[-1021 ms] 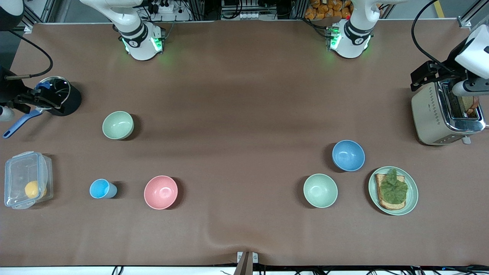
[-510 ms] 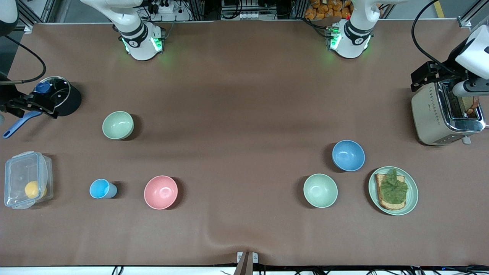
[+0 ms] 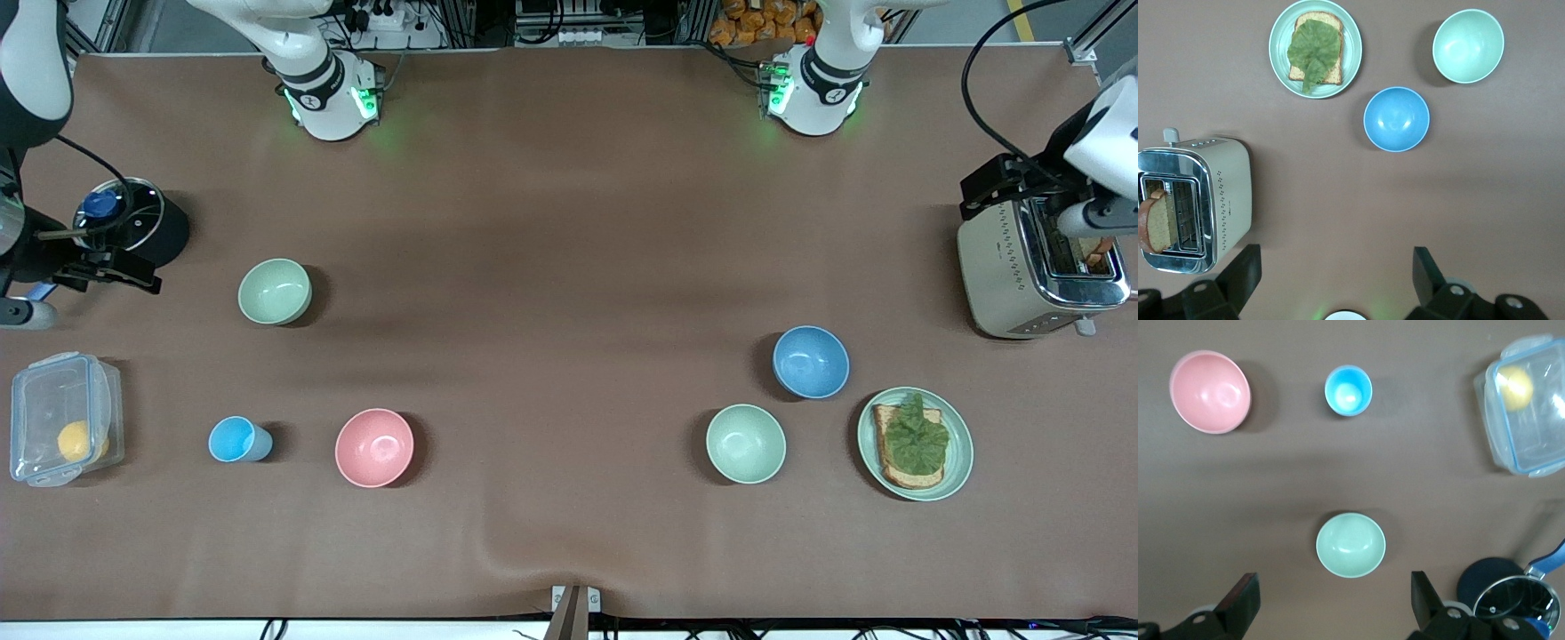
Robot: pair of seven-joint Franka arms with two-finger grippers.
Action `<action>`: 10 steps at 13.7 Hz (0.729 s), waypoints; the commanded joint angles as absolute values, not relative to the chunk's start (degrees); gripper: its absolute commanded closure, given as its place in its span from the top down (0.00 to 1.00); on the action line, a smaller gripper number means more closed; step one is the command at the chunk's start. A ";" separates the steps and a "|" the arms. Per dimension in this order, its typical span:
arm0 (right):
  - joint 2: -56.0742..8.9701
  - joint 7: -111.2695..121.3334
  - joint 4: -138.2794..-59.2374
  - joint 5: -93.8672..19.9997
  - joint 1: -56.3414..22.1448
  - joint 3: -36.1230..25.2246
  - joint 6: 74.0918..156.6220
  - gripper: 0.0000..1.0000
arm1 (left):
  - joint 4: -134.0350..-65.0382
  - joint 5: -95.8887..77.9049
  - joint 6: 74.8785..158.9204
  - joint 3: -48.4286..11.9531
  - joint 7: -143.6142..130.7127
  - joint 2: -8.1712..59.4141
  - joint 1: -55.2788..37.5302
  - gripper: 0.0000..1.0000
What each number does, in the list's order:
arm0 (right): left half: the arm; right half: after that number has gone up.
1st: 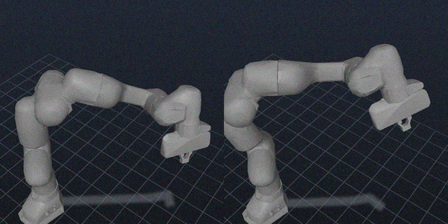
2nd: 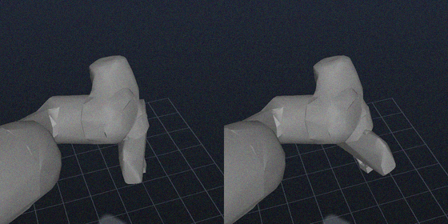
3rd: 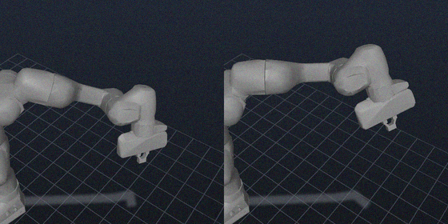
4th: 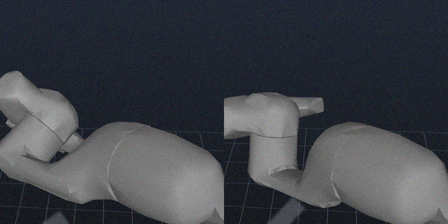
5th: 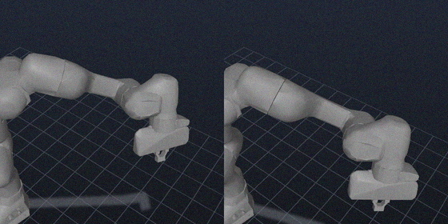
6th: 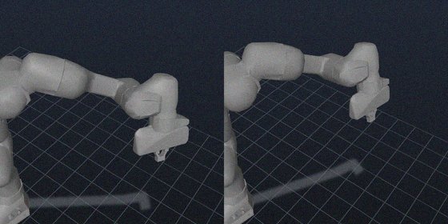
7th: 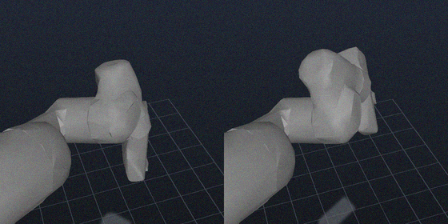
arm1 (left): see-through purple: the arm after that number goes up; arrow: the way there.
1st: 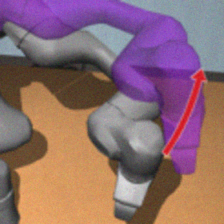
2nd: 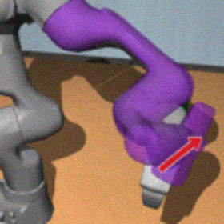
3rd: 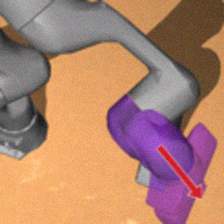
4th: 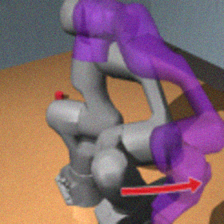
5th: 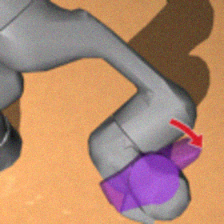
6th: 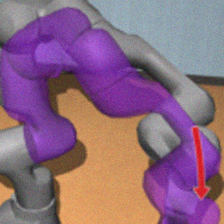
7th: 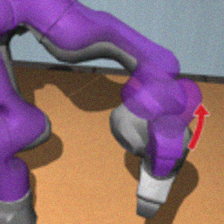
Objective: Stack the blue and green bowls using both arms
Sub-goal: 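Reach the right gripper to the green bowl while the left gripper reaches the blue bowl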
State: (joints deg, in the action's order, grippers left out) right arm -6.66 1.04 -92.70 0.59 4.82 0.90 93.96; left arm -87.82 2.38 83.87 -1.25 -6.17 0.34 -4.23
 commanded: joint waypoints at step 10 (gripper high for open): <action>-0.26 14.75 -127.79 -5.71 12.65 1.49 121.81 1.00 | -89.82 -0.88 96.74 -1.58 -6.24 23.98 -0.53 1.00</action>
State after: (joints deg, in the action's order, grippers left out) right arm -3.85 11.26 -122.45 -4.63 10.81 0.86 119.37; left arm -89.66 0.38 94.05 -1.40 -6.02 21.84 -1.51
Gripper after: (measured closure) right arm 0.000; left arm 0.000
